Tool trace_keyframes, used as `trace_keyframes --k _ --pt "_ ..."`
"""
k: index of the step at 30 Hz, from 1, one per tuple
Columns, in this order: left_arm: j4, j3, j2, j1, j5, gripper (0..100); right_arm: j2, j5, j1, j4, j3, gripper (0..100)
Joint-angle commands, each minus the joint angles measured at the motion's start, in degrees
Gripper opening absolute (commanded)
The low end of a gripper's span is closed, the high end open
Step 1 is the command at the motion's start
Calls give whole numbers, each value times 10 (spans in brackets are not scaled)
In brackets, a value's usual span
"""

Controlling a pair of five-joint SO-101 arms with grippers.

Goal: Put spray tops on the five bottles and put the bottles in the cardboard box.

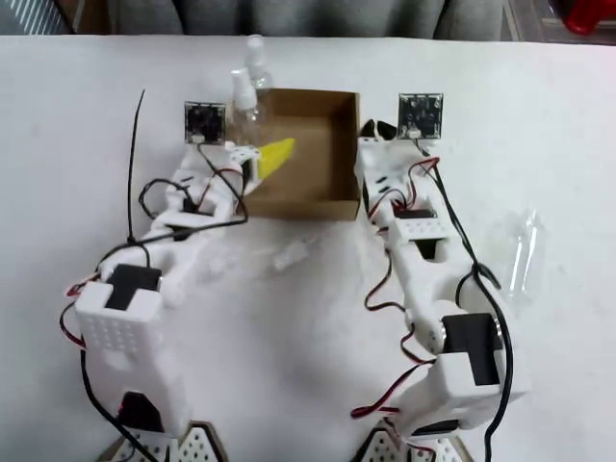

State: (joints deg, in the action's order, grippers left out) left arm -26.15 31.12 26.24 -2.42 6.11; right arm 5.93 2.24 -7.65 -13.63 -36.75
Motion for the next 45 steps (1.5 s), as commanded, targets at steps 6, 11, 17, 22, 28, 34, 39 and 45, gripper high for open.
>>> trace_keyframes --k 6,11,17,22,28,34,39,45 --pt "7 14 -63 9 44 440 -4 -1 -3 -11 27 15" --pt "7 45 -109 11 61 439 -4 -1 -4 -11 27 15" --pt "7 89 -153 7 61 439 -4 -1 -4 -11 27 15" --pt "8 136 -201 7 57 438 -4 -1 -4 -11 27 15" --pt "44 201 -277 12 56 438 -4 -1 -4 -10 25 15" --pt "104 283 -389 40 56 438 7 -1 -4 -11 27 15" --pt "141 357 -490 70 56 438 32 -1 -15 -13 41 15" --pt "224 396 -582 139 60 438 35 -1 -11 -13 46 15"
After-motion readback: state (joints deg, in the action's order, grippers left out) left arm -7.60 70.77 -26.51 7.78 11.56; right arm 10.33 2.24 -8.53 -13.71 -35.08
